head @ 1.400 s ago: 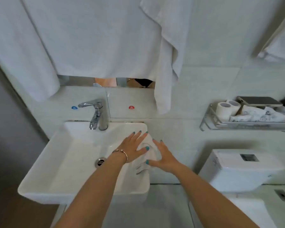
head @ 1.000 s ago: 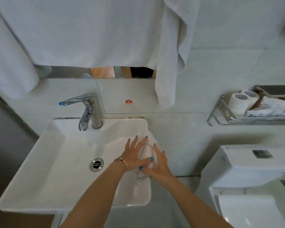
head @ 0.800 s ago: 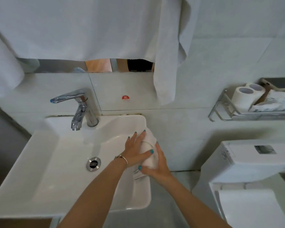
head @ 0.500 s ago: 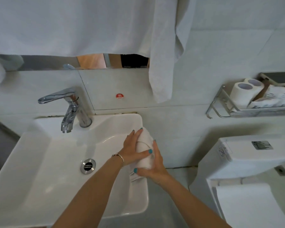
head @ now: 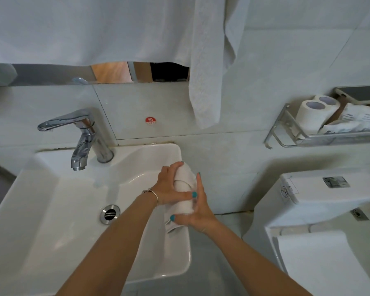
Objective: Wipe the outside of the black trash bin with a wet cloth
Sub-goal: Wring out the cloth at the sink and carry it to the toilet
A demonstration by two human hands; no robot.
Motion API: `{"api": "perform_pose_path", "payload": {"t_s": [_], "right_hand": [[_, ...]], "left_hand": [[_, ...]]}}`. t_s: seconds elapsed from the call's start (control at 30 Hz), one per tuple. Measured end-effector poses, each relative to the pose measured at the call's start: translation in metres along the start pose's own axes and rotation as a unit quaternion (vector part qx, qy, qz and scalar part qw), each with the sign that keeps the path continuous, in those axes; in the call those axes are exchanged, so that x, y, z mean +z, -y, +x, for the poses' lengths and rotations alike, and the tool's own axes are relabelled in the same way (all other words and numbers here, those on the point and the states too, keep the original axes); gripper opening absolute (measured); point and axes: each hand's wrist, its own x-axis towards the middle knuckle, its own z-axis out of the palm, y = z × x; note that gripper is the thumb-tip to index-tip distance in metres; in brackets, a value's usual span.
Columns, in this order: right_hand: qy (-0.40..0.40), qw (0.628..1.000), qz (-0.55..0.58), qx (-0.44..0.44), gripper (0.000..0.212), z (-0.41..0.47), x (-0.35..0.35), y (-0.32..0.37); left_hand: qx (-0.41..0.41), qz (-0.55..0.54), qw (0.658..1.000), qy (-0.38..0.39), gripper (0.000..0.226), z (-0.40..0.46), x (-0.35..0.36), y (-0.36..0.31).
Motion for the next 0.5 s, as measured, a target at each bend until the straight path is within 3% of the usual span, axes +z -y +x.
{"api": "perform_pose_path", "payload": {"t_s": [0.13, 0.5], "right_hand": [[-0.006, 1.0, -0.021, 0.014, 0.149, -0.002, -0.005, 0.007], [0.066, 0.98, -0.187, 0.028, 0.145, -0.025, -0.029, 0.037]], "left_hand": [[0.015, 0.024, 0.999, -0.017, 0.1, -0.003, -0.003, -0.002], [0.062, 0.149, 0.986, 0.04, 0.085, -0.024, -0.026, -0.019]]}}
